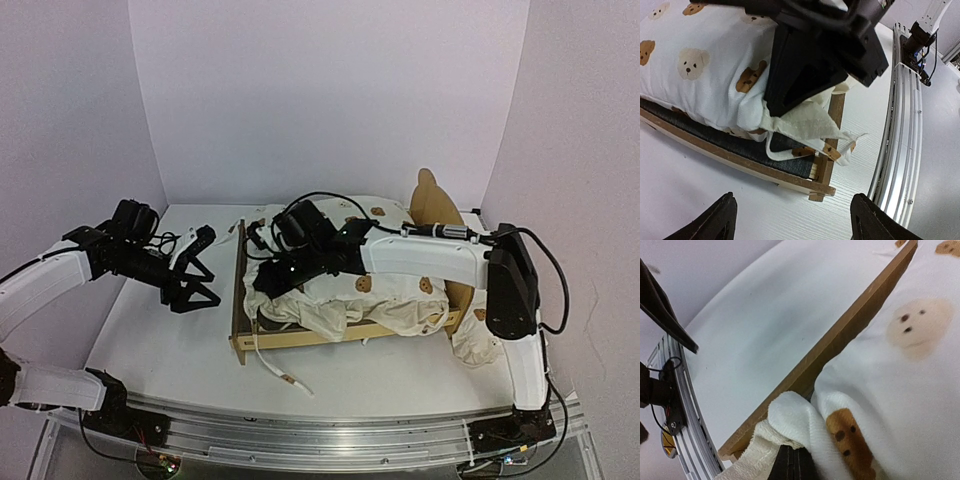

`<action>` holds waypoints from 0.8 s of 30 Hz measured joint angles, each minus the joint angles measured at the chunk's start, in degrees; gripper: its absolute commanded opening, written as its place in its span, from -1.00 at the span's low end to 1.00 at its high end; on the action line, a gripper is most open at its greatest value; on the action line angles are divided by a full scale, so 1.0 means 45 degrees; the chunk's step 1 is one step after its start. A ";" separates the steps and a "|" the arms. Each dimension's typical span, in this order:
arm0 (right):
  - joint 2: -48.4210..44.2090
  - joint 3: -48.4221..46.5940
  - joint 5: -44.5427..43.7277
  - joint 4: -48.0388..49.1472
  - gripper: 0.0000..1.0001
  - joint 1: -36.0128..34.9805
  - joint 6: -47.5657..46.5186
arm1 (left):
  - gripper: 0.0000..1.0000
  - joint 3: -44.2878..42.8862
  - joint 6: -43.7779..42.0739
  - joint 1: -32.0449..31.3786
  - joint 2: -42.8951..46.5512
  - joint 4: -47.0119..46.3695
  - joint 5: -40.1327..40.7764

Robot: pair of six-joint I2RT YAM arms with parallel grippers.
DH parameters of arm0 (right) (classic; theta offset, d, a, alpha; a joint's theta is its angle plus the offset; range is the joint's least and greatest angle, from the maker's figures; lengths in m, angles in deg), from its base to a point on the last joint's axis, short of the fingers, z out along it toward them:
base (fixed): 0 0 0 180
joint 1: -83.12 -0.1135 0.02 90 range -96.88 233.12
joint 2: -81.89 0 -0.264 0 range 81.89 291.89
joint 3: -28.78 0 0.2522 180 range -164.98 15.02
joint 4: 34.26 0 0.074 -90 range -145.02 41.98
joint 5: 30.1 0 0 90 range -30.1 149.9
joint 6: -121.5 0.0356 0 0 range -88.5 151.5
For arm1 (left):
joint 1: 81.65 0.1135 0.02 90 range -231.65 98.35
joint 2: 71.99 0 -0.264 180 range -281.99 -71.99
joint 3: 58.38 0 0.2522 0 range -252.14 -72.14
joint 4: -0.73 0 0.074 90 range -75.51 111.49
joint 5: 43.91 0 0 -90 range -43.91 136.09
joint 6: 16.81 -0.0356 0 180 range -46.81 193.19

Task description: Set up the pet bed

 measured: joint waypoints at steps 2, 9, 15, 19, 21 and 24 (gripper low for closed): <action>-0.0384 0.0187 0.0052 0.0334 -1.00 0.0193 0.0044 | 0.67 0.0001 0.0020 -0.0060 -0.0086 -0.0670 0.0007; -0.1146 0.0867 0.0148 0.1526 -1.00 0.0416 0.0679 | 0.46 -0.0140 0.0776 -0.0362 -0.1683 -0.2191 -0.0126; -0.1183 0.1350 -0.0038 0.2443 -1.00 0.0481 0.1218 | 0.41 -0.0063 0.1653 -0.1759 -0.2299 -0.2922 -0.0217; -0.1226 0.1674 -0.0216 0.2862 -1.00 0.0508 0.1467 | 0.33 0.0147 0.2093 -0.2471 -0.2370 -0.3229 -0.0324; -0.1259 0.1788 -0.0281 0.2971 -1.00 0.0508 0.1580 | 0.24 0.0286 0.2228 -0.2642 -0.2387 -0.3267 -0.0308; -0.1287 0.1834 -0.0293 0.3054 -1.00 0.0508 0.1677 | 0.07 0.0474 0.2433 -0.2757 -0.2482 -0.3414 -0.0110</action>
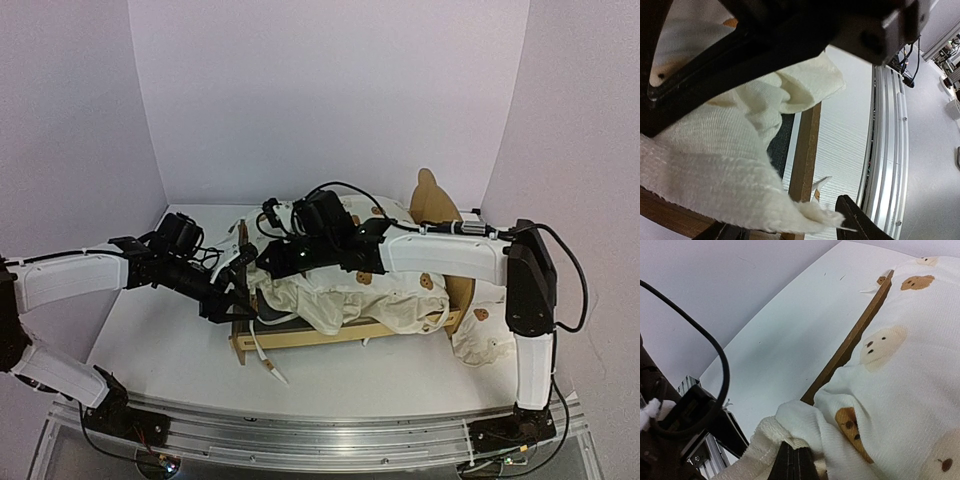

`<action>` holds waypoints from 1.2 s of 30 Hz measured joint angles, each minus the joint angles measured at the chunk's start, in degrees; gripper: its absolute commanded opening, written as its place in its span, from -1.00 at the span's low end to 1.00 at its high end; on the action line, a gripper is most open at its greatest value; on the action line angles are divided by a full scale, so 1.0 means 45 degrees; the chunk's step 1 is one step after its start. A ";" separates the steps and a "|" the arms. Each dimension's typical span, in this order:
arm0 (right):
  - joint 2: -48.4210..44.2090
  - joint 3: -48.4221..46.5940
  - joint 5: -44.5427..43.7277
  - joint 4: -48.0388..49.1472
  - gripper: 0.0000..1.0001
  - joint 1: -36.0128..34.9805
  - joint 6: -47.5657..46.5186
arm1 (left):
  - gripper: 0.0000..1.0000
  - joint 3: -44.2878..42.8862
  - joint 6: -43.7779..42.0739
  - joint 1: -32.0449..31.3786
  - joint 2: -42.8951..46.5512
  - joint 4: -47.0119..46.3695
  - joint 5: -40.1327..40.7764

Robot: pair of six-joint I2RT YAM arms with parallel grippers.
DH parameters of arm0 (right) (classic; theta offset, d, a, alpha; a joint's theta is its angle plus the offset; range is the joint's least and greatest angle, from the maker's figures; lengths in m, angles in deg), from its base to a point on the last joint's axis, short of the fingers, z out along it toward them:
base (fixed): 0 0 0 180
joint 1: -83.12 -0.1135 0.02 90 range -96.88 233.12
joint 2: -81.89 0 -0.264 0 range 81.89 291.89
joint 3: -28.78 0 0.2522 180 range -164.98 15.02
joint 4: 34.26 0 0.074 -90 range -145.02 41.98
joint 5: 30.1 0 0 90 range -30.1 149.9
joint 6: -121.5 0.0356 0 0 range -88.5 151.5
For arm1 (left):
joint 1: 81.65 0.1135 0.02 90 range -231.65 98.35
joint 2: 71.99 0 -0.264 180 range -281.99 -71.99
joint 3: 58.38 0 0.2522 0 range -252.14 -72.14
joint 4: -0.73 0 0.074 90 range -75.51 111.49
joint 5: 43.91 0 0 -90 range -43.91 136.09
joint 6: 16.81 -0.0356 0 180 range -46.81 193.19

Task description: Set up the pet bed

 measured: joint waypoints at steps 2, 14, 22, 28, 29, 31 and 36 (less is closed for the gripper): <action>-0.0048 0.0018 0.0000 0.0058 -1.00 0.0000 0.0033 | -0.12 0.0112 0.0057 -0.0027 -0.0100 -0.0143 0.0258; -0.0698 0.0808 0.0103 0.0265 -0.65 0.0000 -0.0105 | -1.00 -0.0314 0.0255 -0.0034 -0.0219 -0.0078 0.1418; -0.2398 0.1776 0.0752 -0.1732 -0.33 0.0005 -0.1579 | -1.00 -0.1922 -0.0852 -0.0033 -0.0020 0.1214 0.2123; -0.3792 0.2610 0.1921 -0.2644 -0.31 -0.0492 -0.2768 | -1.00 -0.2206 -0.1118 -0.0034 -0.0025 0.1769 0.2403; -0.3778 0.2656 0.2045 -0.2662 -0.31 -0.0663 -0.2845 | -1.00 -0.2404 -0.1141 -0.0034 -0.0025 0.1836 0.2468; -0.3638 0.2788 0.2151 -0.2749 -0.28 -0.0950 -0.2929 | -1.00 -0.2802 -0.1174 -0.0034 -0.0025 0.1859 0.2565; -0.2429 0.2730 0.2221 -0.2843 -0.34 -0.1215 -0.2921 | -1.00 -0.3569 -0.1186 -0.0034 -0.0025 0.1841 0.2614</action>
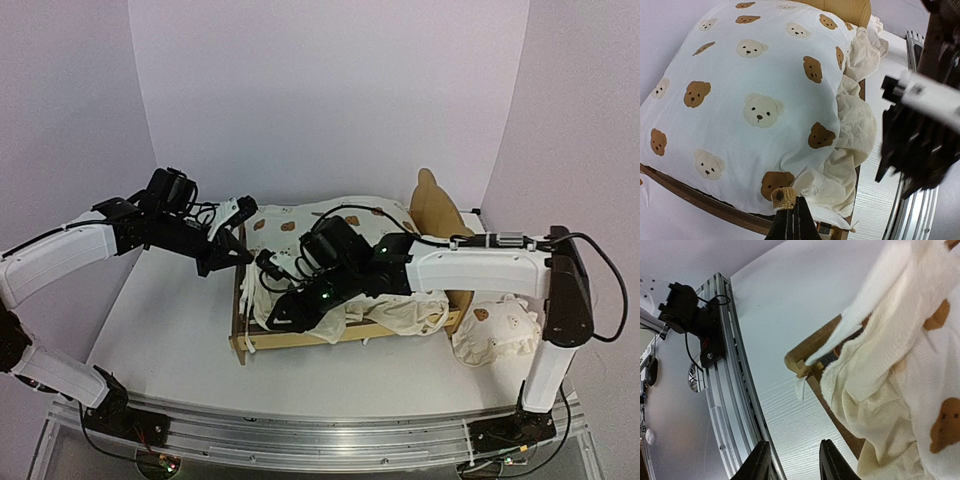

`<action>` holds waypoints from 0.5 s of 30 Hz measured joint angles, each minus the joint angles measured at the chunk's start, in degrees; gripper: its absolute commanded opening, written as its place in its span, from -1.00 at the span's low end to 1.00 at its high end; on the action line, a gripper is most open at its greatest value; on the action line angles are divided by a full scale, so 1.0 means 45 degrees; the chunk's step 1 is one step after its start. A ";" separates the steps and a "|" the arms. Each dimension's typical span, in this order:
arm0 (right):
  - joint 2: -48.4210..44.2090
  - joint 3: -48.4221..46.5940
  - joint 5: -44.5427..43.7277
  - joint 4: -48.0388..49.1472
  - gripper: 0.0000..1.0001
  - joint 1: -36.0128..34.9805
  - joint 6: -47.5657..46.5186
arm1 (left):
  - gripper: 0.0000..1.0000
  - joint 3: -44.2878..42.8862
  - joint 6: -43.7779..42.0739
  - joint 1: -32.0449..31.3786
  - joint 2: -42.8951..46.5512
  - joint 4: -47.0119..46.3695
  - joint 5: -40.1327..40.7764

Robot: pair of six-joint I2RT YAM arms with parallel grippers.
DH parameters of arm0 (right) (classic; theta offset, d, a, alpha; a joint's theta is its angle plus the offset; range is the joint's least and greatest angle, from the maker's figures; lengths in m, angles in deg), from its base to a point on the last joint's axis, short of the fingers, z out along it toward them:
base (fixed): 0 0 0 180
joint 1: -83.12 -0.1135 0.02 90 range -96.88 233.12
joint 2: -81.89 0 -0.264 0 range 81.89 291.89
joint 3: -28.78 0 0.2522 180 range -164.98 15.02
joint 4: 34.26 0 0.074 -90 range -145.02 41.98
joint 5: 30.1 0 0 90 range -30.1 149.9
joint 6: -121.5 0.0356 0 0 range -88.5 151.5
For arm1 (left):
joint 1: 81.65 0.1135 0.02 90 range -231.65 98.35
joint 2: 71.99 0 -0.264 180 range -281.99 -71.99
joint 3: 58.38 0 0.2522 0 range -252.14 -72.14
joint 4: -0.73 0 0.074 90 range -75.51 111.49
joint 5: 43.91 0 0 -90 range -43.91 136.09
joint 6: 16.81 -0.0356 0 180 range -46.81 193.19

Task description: Set up the pet bed

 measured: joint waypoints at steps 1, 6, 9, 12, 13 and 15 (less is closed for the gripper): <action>0.0299 -0.0053 0.0036 0.0015 -0.34 0.0017 0.0027 | -1.00 -0.0066 -0.0006 0.0000 0.0000 0.0004 0.0010; 0.1332 -0.0150 0.0447 0.0555 -0.42 0.0102 0.0240 | -1.00 -0.0226 -0.0229 0.0000 -0.0014 -0.0002 0.0362; 0.1560 -0.0150 0.0134 0.0954 -0.43 0.0212 0.0346 | -1.00 -0.0452 -0.0439 0.0000 -0.0101 -0.0030 0.0656; 0.1723 -0.0150 -0.0531 0.1255 -0.44 0.0368 0.0644 | -1.00 -0.0640 -0.0685 0.0000 -0.0144 -0.0145 0.0878; 0.1771 -0.0150 -0.0766 0.1314 -0.46 0.0483 0.0737 | -1.00 -0.0676 -0.0808 0.0000 -0.0146 -0.0181 0.0966; 0.1825 -0.0145 -0.1291 0.1357 -0.46 0.0778 0.0895 | -1.00 -0.0698 -0.0975 0.0000 -0.0146 -0.0231 0.1063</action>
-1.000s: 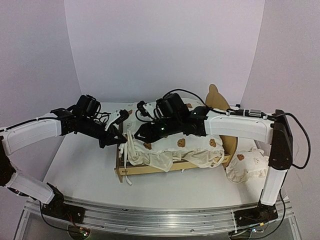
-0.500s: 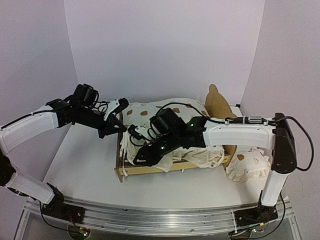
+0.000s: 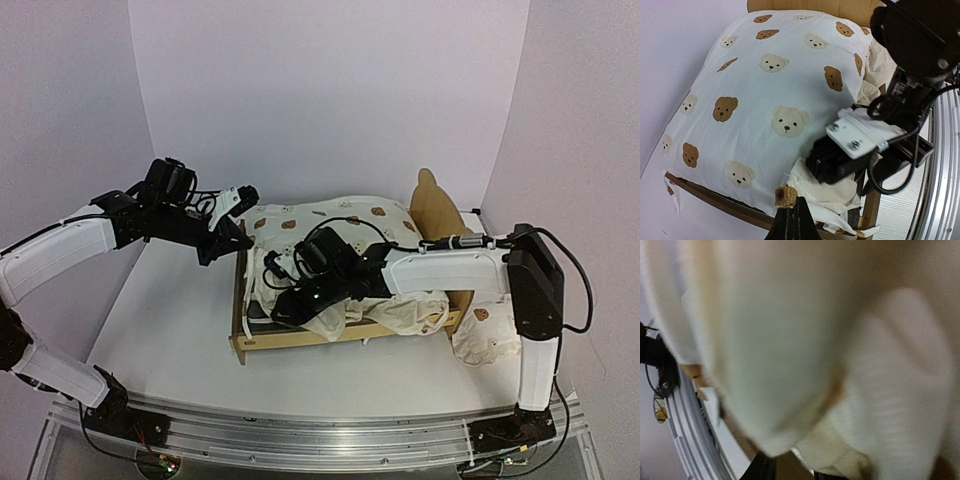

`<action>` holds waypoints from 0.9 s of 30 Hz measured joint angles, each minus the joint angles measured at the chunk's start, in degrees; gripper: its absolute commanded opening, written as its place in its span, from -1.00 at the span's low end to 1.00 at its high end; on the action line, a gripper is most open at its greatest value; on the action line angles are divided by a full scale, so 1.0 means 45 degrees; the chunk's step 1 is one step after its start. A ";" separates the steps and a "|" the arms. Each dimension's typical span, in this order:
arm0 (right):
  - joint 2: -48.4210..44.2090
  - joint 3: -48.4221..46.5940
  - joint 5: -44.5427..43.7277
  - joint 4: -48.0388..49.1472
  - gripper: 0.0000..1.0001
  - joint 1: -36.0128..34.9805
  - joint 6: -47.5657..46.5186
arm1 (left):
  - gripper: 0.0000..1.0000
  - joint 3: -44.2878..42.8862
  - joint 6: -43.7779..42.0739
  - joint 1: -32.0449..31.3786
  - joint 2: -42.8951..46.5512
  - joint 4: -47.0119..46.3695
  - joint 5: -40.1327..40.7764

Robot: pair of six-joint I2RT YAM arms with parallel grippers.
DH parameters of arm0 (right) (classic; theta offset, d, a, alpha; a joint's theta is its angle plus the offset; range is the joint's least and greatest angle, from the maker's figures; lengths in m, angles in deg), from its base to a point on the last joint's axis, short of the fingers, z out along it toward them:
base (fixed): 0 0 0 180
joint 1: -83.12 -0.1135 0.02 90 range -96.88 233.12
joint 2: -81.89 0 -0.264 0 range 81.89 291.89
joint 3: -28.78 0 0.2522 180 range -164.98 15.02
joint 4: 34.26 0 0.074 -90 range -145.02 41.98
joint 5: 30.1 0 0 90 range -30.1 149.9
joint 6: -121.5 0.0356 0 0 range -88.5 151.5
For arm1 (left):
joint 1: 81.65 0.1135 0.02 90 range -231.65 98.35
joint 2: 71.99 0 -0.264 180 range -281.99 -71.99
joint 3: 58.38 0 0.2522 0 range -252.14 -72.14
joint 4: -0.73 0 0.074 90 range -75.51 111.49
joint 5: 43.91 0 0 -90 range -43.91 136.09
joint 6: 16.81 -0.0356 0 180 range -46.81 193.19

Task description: Set up the pet bed

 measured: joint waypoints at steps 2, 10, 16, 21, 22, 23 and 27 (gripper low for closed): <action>0.0006 0.0022 -0.0715 -0.0034 -0.45 0.0293 0.0012 | -1.00 0.0000 -0.0237 0.0000 0.0000 -0.0040 0.0154; 0.0006 0.0004 -0.4120 -0.0622 -0.44 0.0731 -0.1135 | -1.00 0.0018 -0.1540 0.0000 0.0000 -0.0358 0.0799; 0.0006 -0.0383 -0.5571 -0.1784 -0.35 0.0722 -0.2774 | -1.00 0.0069 -0.2299 -0.0024 -0.0062 -0.0598 0.1101; 0.0003 -0.0685 -0.4670 -0.2918 -0.25 0.0817 -0.4436 | -1.00 0.0303 -0.2724 -0.0024 -0.0091 -0.0767 0.1282; -0.0018 -0.0751 -0.4319 -0.3192 -0.24 0.0837 -0.4807 | -1.00 0.0306 -0.2839 -0.0024 -0.0097 -0.0790 0.1316; -0.0082 -0.0776 -0.3961 -0.3473 -0.23 0.0857 -0.5228 | -1.00 0.0309 -0.2941 -0.0024 -0.0097 -0.0844 0.1372; -0.0628 -0.0815 -0.2508 -0.4430 -0.28 0.0920 -0.6880 | -1.00 0.0311 -0.3305 -0.0024 -0.0134 -0.1103 0.1564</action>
